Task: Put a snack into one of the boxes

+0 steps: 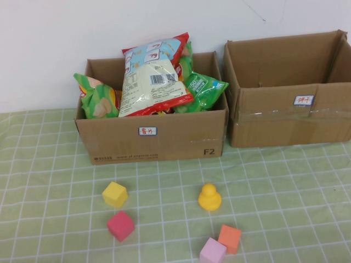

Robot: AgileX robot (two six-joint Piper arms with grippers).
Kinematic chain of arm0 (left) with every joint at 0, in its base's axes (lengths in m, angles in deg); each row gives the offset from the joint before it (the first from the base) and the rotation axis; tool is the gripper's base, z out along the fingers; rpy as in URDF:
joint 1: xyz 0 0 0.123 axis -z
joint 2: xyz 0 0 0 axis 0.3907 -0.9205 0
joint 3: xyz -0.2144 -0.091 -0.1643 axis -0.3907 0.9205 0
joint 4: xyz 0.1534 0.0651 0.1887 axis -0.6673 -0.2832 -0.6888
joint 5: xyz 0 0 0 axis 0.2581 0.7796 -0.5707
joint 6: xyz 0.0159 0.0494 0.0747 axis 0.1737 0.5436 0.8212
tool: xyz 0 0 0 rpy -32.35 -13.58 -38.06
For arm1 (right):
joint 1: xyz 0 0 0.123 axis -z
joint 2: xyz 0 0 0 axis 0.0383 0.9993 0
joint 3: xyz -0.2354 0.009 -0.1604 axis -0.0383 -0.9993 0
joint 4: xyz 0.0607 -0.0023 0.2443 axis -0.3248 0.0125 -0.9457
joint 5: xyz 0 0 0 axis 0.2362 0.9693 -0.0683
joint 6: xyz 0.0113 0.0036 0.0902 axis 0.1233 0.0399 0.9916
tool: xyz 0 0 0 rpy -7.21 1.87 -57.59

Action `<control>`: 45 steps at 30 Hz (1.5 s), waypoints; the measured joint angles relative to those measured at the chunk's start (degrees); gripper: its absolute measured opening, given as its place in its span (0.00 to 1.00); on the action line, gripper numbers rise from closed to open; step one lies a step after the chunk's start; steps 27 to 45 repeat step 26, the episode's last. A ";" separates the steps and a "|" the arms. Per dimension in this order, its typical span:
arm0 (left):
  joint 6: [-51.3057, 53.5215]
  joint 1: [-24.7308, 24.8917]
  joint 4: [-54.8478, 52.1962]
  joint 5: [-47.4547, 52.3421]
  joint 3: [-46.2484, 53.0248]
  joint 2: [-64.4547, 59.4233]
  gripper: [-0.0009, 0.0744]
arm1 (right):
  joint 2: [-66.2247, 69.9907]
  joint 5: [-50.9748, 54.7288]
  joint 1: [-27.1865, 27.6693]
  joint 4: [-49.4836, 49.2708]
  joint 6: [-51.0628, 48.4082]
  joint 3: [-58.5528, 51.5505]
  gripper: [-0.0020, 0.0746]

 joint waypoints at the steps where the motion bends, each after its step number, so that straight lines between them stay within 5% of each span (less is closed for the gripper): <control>1: 0.00 0.00 0.00 0.00 0.00 0.00 0.01 | 0.00 0.00 0.00 0.00 -0.11 0.00 0.02; 45: 0.00 0.00 0.00 0.00 0.00 0.00 0.01 | 0.00 0.10 0.00 0.58 1.80 0.00 0.02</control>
